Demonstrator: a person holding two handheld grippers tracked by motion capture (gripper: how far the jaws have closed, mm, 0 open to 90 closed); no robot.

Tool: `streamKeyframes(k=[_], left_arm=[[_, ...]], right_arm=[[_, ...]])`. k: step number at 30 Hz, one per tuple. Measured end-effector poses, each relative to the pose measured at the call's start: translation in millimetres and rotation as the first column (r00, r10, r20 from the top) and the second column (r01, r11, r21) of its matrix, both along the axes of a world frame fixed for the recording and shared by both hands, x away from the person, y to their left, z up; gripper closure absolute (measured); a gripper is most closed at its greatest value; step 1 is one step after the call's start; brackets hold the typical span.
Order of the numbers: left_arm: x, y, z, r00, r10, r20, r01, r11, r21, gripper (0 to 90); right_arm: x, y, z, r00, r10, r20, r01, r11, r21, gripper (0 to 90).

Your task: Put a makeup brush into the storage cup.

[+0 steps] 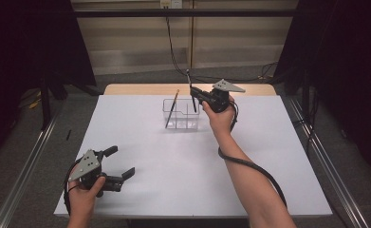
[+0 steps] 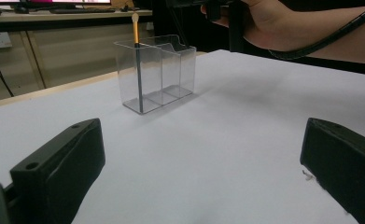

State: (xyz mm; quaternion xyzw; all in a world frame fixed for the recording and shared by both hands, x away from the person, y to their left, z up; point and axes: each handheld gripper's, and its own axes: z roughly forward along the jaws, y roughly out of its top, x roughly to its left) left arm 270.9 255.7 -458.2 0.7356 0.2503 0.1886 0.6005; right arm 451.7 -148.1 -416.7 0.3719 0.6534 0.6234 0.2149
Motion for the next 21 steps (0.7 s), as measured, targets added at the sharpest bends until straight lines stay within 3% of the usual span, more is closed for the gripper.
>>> streamKeyframes(k=[21], left_arm=[[-0.2, -0.1, 0.6, 1.0000, -0.001, 0.003, 0.001, 1.0000, 0.004, 0.0]], right_arm=[[-1.6, -2.6, -6.6, 0.9998, 0.020, -0.009, -0.020, 1.000, -0.015, 84.6]])
